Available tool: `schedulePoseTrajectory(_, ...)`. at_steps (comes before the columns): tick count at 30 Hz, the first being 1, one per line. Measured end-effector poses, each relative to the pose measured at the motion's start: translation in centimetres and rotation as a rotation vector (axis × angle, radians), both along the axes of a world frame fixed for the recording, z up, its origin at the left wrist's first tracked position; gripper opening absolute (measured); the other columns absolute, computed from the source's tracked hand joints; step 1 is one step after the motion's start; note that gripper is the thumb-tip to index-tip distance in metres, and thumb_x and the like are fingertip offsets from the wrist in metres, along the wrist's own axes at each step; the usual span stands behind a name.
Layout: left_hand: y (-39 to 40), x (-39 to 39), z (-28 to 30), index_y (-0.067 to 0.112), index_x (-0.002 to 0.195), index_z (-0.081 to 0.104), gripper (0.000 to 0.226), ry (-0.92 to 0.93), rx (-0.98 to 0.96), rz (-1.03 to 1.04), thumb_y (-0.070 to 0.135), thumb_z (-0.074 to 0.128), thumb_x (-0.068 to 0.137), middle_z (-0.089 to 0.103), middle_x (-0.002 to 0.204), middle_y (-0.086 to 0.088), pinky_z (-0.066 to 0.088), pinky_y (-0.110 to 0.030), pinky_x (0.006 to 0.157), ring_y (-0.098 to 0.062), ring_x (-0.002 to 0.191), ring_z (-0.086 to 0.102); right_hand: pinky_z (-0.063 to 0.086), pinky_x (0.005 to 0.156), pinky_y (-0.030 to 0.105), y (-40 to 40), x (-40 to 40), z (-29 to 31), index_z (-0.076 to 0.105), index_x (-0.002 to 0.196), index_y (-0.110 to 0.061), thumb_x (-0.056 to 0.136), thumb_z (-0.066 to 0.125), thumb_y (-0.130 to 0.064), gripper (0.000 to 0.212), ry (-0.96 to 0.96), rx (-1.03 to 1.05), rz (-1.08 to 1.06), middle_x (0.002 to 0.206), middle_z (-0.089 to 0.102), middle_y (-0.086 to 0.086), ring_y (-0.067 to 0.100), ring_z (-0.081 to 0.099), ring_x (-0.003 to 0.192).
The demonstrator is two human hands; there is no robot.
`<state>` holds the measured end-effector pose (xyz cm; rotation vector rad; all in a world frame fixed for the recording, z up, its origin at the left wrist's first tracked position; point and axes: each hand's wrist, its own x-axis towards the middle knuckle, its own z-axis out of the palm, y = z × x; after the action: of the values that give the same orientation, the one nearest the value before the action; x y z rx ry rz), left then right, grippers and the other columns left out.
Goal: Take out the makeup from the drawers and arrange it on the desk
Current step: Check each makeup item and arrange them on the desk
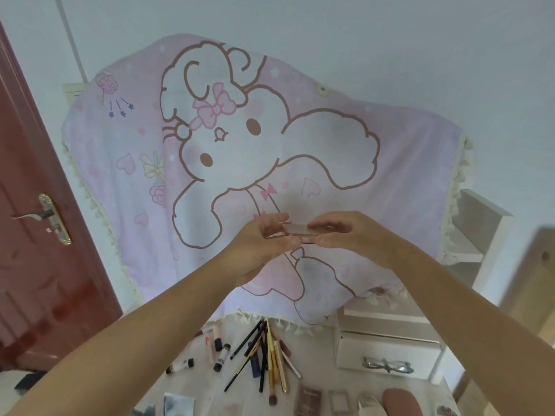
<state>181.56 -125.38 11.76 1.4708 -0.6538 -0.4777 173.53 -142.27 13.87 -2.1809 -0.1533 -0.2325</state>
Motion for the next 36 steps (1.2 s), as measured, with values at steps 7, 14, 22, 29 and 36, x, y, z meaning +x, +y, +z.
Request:
schedulePoseTrajectory(7,1.2,-0.3,-2.1,0.022,0.098,0.055,0.048,-0.053,-0.049,-0.030,-0.020,0.055,0.075,0.060,0.099,0.007,0.052,-0.013,0.064,-0.001,0.075,0.067,0.043,0.077,0.014,0.0,0.1,-1.2,0.064,0.102,-0.024,0.079,0.066,-0.012,0.027,0.031,-0.008,0.009,0.101,0.064,0.001,0.013,0.057,0.093)
schedulePoseTrajectory(14,4.0,-0.5,-6.9,0.004,0.136,0.031,0.063,0.123,0.016,-0.030,-0.019,0.048,0.080,0.047,0.133,-0.010,0.046,-0.027,0.090,-0.018,0.105,0.054,0.052,0.073,0.017,1.8,1.2,-5.9,0.067,0.090,-0.025,0.084,0.056,-0.032,0.015,0.234,0.286,-0.019,0.096,0.069,0.002,0.011,0.065,0.088)
schedulePoseTrajectory(22,9.2,-3.9,-20.3,0.000,0.109,0.054,0.044,0.456,0.213,0.201,-0.027,0.045,0.076,0.071,0.077,0.006,0.053,-0.013,0.064,0.001,0.065,0.066,0.054,0.055,0.028,4.9,2.3,-19.3,0.065,0.085,-0.011,0.082,0.037,-0.064,0.060,0.714,0.549,-0.255,0.069,0.069,0.005,0.021,0.066,0.062)
schedulePoseTrajectory(29,11.9,-8.5,-30.3,0.004,0.117,0.053,0.047,0.697,0.467,0.270,-0.018,0.056,0.076,0.060,0.094,-0.010,0.047,-0.021,0.072,-0.019,0.082,0.057,0.050,0.073,0.035,8.4,0.2,-31.3,0.057,0.062,-0.010,0.076,0.034,-0.074,0.069,1.050,0.532,-0.408,0.062,0.059,0.007,0.022,0.056,0.064)
schedulePoseTrajectory(36,12.5,-10.2,-34.2,0.004,0.114,0.055,0.045,0.795,0.479,0.385,-0.019,0.052,0.076,0.061,0.092,-0.010,0.045,-0.020,0.066,-0.016,0.077,0.057,0.048,0.067,0.032,9.6,1.0,-36.1,0.051,0.081,-0.009,0.080,0.040,-0.068,0.060,1.061,0.338,-0.493,0.076,0.054,0.012,0.024,0.053,0.071)
